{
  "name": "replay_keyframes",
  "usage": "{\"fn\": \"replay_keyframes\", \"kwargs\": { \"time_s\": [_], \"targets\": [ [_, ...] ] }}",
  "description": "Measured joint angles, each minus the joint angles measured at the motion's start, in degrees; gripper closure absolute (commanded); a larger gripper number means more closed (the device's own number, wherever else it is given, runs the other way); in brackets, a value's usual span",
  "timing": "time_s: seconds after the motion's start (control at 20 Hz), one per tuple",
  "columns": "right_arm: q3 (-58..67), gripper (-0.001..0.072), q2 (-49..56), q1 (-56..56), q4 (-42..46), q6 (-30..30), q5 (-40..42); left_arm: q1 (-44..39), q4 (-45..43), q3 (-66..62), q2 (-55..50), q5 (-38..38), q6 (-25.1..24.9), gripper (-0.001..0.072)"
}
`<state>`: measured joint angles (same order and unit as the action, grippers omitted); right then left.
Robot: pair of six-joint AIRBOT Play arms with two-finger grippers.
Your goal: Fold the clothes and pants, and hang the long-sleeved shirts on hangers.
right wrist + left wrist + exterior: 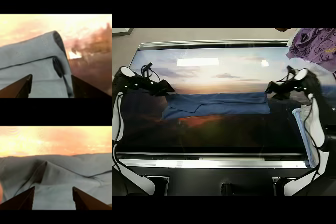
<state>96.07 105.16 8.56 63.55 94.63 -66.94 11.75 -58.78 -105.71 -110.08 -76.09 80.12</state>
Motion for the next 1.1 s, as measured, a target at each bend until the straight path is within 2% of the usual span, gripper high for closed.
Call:
{"fn": "replay_keyframes", "kwargs": {
  "time_s": [0.1, 0.15, 0.25, 0.55, 0.85, 0.95, 1.05, 1.1],
  "targets": [
    [0.9, 0.0147, 0.74, 4.07, -5.33, -0.31, -2.86, 0.42, 0.0, -0.07, 2.36, -0.04, 0.0, 0.0165],
    [1.14, 0.009, 1.51, 5.77, -7.87, -0.98, -4.11, 0.57, -0.04, -0.07, 3.52, -0.07, 0.0, 0.0165],
    [1.44, 0.0047, 3.67, 8.15, -12.7, -2.97, -7.08, 0.79, -0.07, -0.07, 5.66, -0.07, 0.02, 0.0166],
    [1.75, 0.0042, 10.14, 9.49, -18.71, -7.69, -11.06, 0.98, -0.2, -0.07, 8.55, -0.07, 0.42, 0.0166],
    [1.86, 0.0051, 12.48, 7.26, -21.44, -9.35, -10.29, 0.98, -0.2, -0.07, 9.01, -0.04, 0.7, 0.0166],
    [1.88, 0.0101, 12.85, 5.88, -21.53, -9.57, -9.68, 0.98, -0.2, -0.07, 9.01, -0.04, 0.83, 0.0166],
    [1.86, 0.033, 13.14, 4.28, -20.28, -9.77, -8.74, 0.98, -0.2, -0.07, 9.03, -0.02, 0.85, 0.0166],
    [1.81, 0.0481, 13.29, 3.56, -19.82, -9.77, -8.15, 0.98, -0.2, -0.07, 9.03, -0.02, 0.9, 0.0168]
  ]
}}
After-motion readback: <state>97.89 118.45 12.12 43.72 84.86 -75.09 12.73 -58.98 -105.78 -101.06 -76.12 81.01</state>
